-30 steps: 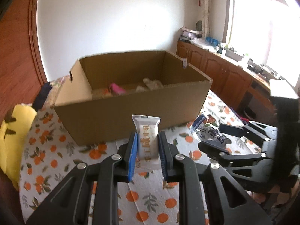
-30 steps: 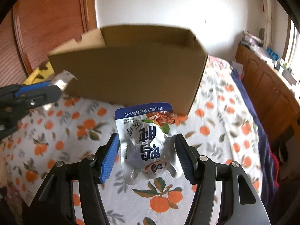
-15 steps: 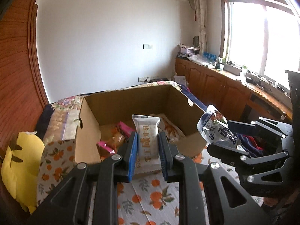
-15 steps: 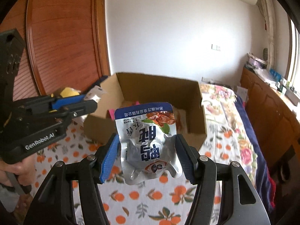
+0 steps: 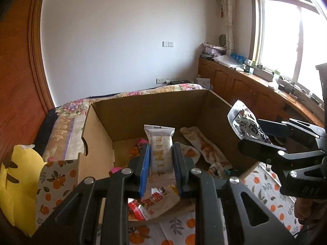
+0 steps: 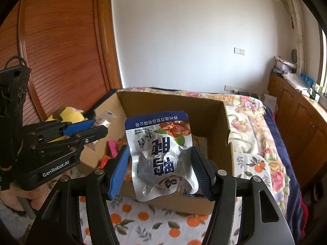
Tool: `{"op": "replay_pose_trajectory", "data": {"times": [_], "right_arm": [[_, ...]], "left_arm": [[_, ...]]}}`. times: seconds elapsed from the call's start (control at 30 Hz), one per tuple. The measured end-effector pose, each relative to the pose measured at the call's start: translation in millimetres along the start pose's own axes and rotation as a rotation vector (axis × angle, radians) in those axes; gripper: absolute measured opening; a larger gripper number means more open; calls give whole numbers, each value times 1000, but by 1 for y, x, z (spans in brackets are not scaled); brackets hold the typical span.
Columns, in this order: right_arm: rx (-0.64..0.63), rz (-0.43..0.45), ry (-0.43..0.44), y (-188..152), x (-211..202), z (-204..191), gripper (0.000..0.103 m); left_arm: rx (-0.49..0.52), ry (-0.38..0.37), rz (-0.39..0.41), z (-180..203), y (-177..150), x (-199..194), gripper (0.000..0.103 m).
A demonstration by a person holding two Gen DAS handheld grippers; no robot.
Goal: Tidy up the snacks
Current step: 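Lift both packets and carry them over the open box, then open both tools to drop the packets into the box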
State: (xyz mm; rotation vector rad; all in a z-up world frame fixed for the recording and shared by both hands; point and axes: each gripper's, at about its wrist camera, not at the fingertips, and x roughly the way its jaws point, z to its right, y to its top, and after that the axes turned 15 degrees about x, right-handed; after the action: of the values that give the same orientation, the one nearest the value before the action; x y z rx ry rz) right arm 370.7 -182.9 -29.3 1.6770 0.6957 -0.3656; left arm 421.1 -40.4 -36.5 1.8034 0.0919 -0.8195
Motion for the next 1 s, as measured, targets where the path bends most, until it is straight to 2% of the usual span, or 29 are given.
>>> {"op": "replay_pose_trajectory", "data": {"times": [0.4, 1.0], "right_arm": [[27, -50, 4, -1, 38, 9, 62], [26, -78, -11, -6, 49, 10, 64]], "left_arm": [[-6, -2, -35, 1, -8, 24, 20], [-7, 5, -56, 4, -11, 21, 26]]}}
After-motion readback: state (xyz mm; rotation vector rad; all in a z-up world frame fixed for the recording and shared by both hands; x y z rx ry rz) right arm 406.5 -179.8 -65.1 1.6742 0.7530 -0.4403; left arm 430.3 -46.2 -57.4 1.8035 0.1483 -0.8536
